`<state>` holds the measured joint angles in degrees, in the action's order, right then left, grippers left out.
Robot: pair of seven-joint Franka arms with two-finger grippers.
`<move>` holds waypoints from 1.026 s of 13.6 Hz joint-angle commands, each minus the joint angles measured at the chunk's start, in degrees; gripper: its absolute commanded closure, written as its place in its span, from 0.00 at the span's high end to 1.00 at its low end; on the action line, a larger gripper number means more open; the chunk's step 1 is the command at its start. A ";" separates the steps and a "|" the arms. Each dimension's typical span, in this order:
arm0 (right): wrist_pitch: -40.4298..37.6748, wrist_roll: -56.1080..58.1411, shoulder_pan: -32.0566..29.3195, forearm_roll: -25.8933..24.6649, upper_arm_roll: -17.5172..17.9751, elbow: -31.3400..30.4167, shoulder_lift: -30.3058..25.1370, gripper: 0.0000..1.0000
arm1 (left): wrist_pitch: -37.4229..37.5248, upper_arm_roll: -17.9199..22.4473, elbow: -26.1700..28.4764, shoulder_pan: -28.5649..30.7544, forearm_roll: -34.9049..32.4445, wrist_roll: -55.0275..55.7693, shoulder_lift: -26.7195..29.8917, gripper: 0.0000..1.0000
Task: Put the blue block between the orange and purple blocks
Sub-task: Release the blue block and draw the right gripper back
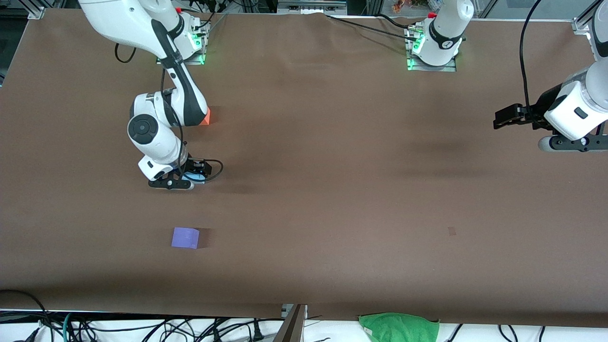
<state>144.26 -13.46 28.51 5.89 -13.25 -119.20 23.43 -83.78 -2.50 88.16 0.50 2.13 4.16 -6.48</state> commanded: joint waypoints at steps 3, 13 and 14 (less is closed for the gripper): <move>-9.30 1.24 -0.30 1.23 0.50 2.81 -10.32 0.99 | -0.07 0.04 -0.97 -0.06 -0.46 -0.47 -0.38 1.00; -52.92 6.92 -0.30 0.26 -4.23 28.23 -18.24 0.99 | -0.16 0.12 -0.97 0.02 -0.38 -0.73 -0.38 1.00; -54.33 7.65 -0.38 0.26 -4.85 28.06 -19.29 1.00 | -0.07 0.12 -0.97 -0.06 -0.38 -0.74 -0.38 1.00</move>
<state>92.64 -8.85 28.46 5.98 -16.98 -90.77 6.39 -83.78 -2.44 88.15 0.51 2.13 4.16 -6.48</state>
